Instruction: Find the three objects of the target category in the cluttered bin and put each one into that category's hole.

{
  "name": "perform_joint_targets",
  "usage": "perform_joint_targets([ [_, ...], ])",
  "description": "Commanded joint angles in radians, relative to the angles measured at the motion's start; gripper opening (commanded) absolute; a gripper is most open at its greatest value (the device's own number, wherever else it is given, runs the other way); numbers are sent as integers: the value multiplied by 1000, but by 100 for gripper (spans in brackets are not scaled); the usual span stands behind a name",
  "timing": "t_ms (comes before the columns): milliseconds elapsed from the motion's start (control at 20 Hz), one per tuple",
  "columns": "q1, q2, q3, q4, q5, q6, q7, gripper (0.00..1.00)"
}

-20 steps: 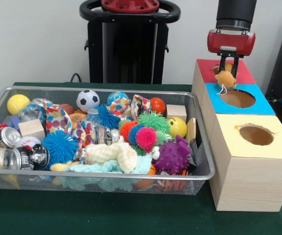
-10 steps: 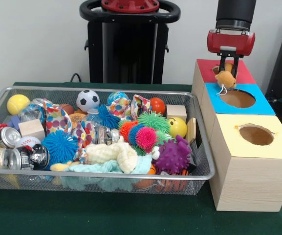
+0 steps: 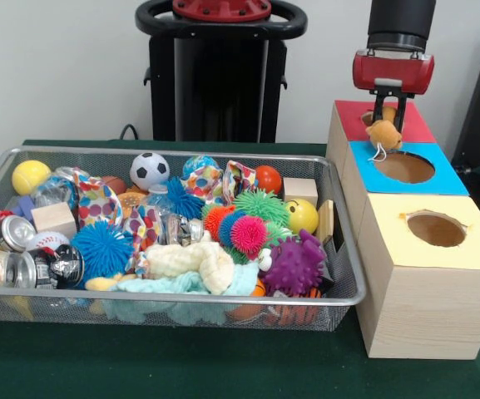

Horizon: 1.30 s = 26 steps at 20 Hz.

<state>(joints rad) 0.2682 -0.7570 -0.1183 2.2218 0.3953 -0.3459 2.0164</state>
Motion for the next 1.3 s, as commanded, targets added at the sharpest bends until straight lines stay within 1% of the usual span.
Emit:
perform_joint_targets([
  [50, -48, 66, 110, 118, -49, 180, 174, 0],
  [300, -54, 60, 118, 117, -48, 221, 159, 0],
  [550, -36, 55, 99, 102, -32, 279, 133, 0],
  [800, -18, 37, 89, 101, -19, 324, 136, 0],
  [850, -19, 23, 93, 111, -21, 332, 142, 0],
  [1100, 10, 1, 86, 124, -8, 346, 166, 0],
  [1200, 17, -1, 86, 129, -8, 337, 173, 0],
  [1300, 10, 15, 97, 135, -18, 302, 179, 0],
])
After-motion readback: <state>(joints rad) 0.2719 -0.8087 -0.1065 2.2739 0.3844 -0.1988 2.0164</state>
